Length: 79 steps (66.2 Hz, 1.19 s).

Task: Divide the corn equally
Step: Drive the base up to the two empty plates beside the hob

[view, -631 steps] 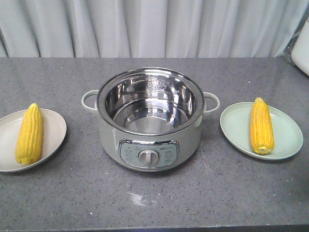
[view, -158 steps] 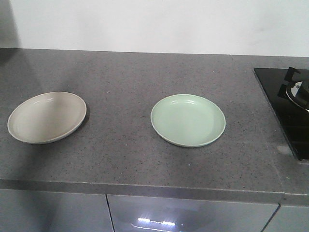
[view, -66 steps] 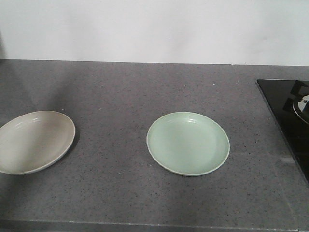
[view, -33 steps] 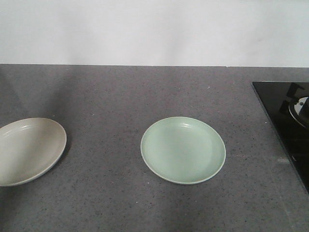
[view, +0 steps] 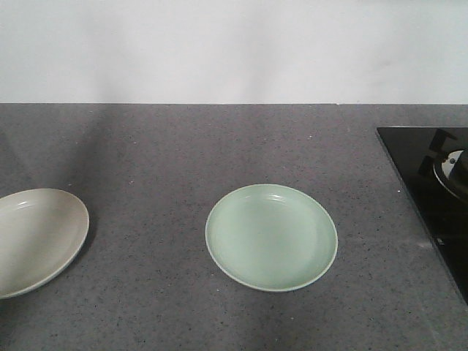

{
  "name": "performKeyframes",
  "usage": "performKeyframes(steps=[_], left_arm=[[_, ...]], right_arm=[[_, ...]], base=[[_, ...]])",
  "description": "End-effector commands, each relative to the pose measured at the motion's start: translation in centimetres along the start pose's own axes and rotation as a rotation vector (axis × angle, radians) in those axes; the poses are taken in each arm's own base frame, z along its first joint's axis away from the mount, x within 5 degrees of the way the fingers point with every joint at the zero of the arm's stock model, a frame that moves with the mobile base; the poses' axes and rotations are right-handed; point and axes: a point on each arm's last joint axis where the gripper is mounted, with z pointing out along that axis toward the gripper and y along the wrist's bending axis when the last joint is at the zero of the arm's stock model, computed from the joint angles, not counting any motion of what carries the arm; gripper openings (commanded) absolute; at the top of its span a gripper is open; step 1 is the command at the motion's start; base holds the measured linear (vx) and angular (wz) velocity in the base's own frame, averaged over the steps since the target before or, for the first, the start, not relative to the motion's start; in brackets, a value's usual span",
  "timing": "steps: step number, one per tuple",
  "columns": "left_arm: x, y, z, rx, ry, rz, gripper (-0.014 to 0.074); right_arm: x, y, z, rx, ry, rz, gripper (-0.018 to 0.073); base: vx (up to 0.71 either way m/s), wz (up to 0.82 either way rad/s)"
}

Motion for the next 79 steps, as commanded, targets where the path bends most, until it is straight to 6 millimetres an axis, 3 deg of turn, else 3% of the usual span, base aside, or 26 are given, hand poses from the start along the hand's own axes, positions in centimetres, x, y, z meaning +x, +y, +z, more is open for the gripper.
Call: performKeyframes(steps=[1,79], left_arm=[[-0.91,0.18,-1.41,0.015,-0.108,-0.009,0.0002],[-0.91,0.18,-1.41,0.015,-0.108,-0.009,0.0002]], right_arm=[[-0.98,-0.13,-1.14,0.02,-0.102,-0.005,0.0119],[-0.98,-0.13,-1.14,0.02,-0.102,-0.005,0.0119]], base=[[0.04,-0.03],[0.02,-0.02]])
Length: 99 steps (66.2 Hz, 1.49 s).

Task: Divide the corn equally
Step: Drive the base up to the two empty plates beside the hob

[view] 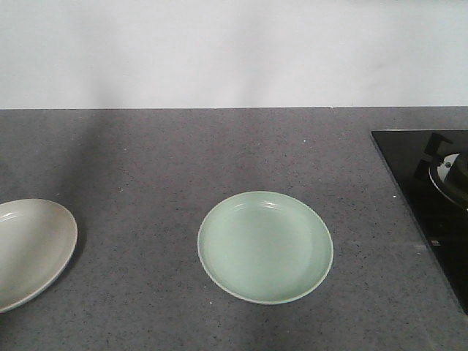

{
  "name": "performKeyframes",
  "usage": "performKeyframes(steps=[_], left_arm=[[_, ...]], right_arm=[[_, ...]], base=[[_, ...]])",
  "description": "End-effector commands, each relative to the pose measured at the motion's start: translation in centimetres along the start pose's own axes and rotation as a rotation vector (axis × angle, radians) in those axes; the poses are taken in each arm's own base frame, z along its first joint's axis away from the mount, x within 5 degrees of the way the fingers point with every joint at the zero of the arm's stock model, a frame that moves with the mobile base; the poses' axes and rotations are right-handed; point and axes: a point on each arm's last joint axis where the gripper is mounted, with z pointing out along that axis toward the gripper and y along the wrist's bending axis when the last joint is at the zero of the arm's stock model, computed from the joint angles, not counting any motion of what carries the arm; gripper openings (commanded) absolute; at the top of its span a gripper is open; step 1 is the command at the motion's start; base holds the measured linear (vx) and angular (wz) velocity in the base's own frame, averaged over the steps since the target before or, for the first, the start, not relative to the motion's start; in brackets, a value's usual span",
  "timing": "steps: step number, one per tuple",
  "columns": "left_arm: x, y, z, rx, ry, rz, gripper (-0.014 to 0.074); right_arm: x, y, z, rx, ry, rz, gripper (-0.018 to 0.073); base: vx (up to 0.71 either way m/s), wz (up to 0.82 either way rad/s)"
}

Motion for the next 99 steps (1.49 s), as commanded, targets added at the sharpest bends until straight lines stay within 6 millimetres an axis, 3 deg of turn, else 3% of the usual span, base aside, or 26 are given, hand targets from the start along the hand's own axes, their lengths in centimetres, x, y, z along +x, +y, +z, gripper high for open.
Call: performKeyframes(steps=[1,99], left_arm=[[-0.91,0.18,-1.41,0.015,-0.108,-0.009,0.0002],[-0.91,0.18,-1.41,0.015,-0.108,-0.009,0.0002]], right_arm=[[-0.98,-0.13,-1.14,0.02,-0.102,-0.005,0.0119],[-0.98,-0.13,-1.14,0.02,-0.102,-0.005,0.0119]], base=[[0.0,0.0],[0.0,0.0]])
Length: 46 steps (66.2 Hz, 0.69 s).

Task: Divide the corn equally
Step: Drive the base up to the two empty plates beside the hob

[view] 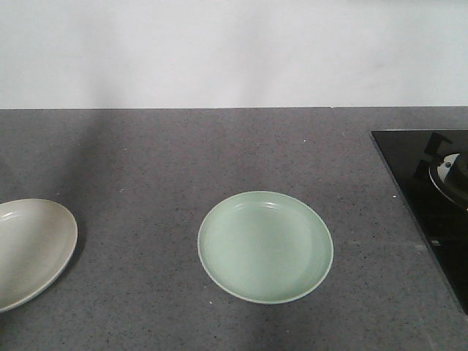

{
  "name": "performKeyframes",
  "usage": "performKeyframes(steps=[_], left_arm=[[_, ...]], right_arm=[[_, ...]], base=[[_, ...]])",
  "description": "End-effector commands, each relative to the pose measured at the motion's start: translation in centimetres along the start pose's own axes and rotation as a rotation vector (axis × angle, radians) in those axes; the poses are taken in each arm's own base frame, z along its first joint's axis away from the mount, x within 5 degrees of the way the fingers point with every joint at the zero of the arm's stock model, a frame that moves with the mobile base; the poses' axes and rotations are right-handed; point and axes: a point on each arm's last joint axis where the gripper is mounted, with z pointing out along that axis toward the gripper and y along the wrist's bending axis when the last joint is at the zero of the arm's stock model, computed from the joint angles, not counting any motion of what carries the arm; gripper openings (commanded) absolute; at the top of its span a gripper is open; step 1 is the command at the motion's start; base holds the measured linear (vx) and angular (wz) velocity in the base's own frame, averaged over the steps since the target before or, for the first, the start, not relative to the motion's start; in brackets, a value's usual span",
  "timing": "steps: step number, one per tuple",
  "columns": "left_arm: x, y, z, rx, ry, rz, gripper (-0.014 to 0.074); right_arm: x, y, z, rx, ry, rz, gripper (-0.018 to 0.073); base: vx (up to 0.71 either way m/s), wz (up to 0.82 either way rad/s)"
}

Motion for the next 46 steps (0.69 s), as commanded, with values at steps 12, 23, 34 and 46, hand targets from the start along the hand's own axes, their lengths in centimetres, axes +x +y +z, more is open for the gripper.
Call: performKeyframes(steps=[12,23,34,46], left_arm=[[-0.91,0.18,-1.41,0.015,-0.108,-0.009,0.0002],[-0.91,0.18,-1.41,0.015,-0.108,-0.009,0.0002],[-0.91,0.18,-1.41,0.015,-0.108,-0.009,0.0002],[-0.91,0.18,-1.41,0.015,-0.108,-0.009,0.0002]], right_arm=[[-0.98,-0.13,-1.14,0.02,-0.102,-0.005,0.0119],[-0.98,-0.13,-1.14,0.02,-0.102,-0.005,0.0119],[-0.98,-0.12,-1.14,0.018,-0.102,-0.004,0.0119],[-0.98,-0.11,-1.14,0.017,-0.103,-0.003,0.0119]], base=[[0.0,0.0],[0.0,0.0],[0.0,0.0],[0.0,0.0]])
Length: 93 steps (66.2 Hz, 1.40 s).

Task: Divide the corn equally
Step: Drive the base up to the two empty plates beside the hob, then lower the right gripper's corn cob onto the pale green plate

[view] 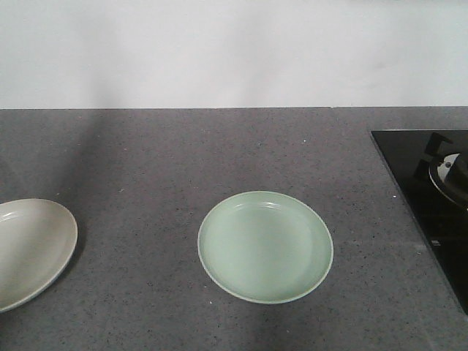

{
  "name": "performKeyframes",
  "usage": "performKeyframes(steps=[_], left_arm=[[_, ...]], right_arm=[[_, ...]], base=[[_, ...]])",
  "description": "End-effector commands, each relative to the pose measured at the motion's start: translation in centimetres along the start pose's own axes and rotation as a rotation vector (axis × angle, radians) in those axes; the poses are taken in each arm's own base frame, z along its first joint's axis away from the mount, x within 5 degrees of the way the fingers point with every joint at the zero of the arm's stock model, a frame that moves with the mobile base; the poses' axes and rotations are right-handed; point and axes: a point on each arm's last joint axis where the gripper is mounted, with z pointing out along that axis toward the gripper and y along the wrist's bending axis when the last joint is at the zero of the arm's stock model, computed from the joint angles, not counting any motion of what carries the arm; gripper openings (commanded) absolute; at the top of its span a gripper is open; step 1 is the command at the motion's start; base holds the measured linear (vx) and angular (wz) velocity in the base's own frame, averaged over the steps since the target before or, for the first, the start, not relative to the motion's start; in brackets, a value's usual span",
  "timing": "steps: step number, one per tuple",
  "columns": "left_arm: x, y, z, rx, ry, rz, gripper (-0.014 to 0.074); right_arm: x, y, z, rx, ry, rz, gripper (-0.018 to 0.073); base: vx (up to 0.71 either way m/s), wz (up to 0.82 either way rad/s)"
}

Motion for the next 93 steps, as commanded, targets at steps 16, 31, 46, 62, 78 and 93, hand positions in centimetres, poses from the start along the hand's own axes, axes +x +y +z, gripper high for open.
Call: performKeyframes(steps=[16,31,46,62,78,93], left_arm=[[-0.9,0.2,-1.4,0.015,-0.108,-0.009,0.0002],[-0.9,0.2,-1.4,0.015,-0.108,-0.009,0.0002],[-1.0,0.2,-1.4,0.017,-0.112,-0.009,0.0002],[-1.0,0.2,-1.4,0.017,-0.112,-0.009,0.0002],[-1.0,0.2,-1.4,0.018,-0.115,-0.009,0.0002],[-1.0,0.2,-1.4,0.018,-0.115,-0.009,0.0002]], right_arm=[[-1.0,0.0,-1.1,0.0,-0.105,0.008,0.0119],[-0.7,0.7,-0.1,-0.095,-0.039,0.005,0.0091],[-0.9,2.0,3.5,-0.312,0.049,-0.015,0.0004],[-0.7,3.9,8.6,-0.54,0.175,-0.004,-0.0006],[0.8,7.7,13.9,-0.616,0.328,-0.07,-0.0003],[2.4,10.9,18.4,-0.627,0.421,-0.084,0.0003]], base=[[0.0,0.0],[0.0,0.0],[0.0,0.0],[0.0,0.0],[0.0,0.0],[0.0,0.0]])
